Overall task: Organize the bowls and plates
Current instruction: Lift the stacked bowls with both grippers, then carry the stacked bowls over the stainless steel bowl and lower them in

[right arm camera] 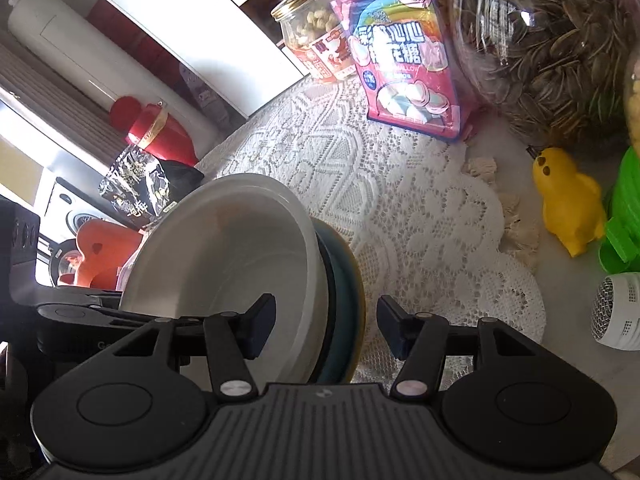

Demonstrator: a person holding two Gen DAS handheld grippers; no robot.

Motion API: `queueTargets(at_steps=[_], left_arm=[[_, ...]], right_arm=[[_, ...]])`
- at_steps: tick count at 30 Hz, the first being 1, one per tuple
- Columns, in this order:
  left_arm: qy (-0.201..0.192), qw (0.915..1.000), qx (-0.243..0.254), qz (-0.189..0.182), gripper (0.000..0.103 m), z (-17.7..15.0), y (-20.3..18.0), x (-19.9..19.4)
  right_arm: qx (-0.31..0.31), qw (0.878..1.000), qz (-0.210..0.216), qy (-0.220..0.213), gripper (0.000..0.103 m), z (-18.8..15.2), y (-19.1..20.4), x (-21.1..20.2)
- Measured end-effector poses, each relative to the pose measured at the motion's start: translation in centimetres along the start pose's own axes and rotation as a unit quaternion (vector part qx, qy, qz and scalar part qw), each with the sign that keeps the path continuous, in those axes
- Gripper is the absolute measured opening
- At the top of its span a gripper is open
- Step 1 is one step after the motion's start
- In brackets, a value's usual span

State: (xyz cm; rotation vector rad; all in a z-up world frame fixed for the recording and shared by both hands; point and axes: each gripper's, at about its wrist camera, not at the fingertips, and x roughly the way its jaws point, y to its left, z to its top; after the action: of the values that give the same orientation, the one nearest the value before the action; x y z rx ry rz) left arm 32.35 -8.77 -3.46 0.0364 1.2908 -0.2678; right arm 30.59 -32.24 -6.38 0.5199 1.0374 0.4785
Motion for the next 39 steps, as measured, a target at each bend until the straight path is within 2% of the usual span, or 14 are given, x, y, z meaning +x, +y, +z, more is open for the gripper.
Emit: queueTargets(at_steps=[4, 6, 13, 19, 39], left_arm=[[-0.003, 0.9998, -0.001, -0.021, 0.055, 0.1, 0.1, -0.7], [-0.003, 0.9997, 0.005, -0.023, 0.056, 0.2, -0.1, -0.8], [-0.004, 0.9995, 0.002, -0.032, 0.058, 0.1, 0.2, -0.6], [-0.008, 0.9996, 0.008, -0.025, 0.06, 0.0, -0.3, -0.7], [0.0, 0.9989, -0.014, -0.044, 0.06, -0.2, 0.2, -0.9]], right_arm=[[-0.006, 0.999, -0.007, 0.033, 0.058, -0.7, 0.5, 1.7], [-0.004, 0.999, -0.015, 0.036, 0.058, -1.1, 0.5, 2.3], [0.039, 0.998, 0.018, 0.054, 0.057, -1.1, -0.5, 2.9], [0.07, 0.995, 0.035, 0.058, 0.058, -1.2, -1.1, 3.0], [0.074, 0.994, 0.008, 0.081, 0.057, -0.9, -0.1, 3.0]])
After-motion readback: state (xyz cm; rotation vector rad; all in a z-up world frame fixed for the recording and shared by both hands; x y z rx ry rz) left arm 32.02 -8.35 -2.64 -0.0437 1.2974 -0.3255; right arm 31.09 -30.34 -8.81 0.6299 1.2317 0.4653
